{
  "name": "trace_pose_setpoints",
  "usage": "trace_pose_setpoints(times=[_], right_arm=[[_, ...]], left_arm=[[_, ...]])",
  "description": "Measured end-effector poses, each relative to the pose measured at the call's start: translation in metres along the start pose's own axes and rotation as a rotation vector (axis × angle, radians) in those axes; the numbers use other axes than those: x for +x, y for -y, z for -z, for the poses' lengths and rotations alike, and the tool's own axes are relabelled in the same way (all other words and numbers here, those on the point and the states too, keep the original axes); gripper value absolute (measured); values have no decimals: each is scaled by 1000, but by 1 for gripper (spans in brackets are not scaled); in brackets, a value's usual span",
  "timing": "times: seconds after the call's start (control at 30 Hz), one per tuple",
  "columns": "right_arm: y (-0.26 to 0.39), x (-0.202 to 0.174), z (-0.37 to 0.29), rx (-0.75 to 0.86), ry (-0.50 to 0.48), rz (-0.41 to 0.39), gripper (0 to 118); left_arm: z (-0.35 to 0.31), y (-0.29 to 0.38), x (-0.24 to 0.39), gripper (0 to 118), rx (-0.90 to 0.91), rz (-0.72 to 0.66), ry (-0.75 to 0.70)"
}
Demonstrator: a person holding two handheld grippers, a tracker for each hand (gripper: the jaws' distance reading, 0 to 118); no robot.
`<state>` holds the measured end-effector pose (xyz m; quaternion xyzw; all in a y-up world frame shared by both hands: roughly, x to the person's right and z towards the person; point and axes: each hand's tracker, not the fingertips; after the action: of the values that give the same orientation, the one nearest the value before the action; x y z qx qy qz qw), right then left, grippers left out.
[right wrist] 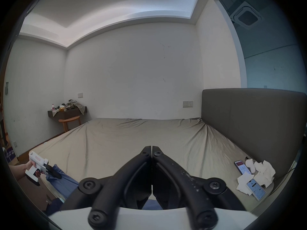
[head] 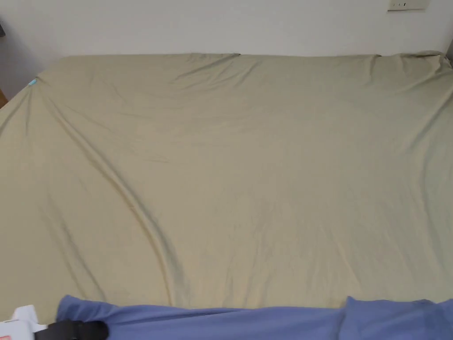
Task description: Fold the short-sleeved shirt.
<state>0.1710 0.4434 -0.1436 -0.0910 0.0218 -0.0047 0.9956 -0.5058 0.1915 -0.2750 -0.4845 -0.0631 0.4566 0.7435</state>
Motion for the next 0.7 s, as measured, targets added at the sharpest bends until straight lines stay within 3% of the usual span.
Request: trace_pose_setpoints(times=[0.1, 0.23, 0.3, 0.4, 0.5, 0.6, 0.67, 0.7], right_arm=[[15, 16, -5, -2, -16, 25, 1], [19, 22, -9, 15, -24, 43, 1], [21, 27, -13, 27, -31, 53, 1], [27, 38, -20, 36, -41, 84, 1], [34, 51, -32, 38, -23, 102, 1], [39, 64, -47, 45, -2, 142, 1], [43, 74, -56, 43, 40, 138, 1], [43, 76, -60, 39, 49, 138, 1]], left_arm=[[-19, 1, 22, 6, 6, 24, -69], [-16, 45, 123, 6, 47, 288, -157], [0, 73, 168, 6, 28, 402, -72], [51, 119, 219, 6, -58, 492, -39], [125, 174, 250, 6, -84, 654, -168], [188, 198, 249, 7, -84, 708, -277], [213, 211, 249, 24, -58, 694, -347], [219, 214, 249, 43, -76, 698, -336]])
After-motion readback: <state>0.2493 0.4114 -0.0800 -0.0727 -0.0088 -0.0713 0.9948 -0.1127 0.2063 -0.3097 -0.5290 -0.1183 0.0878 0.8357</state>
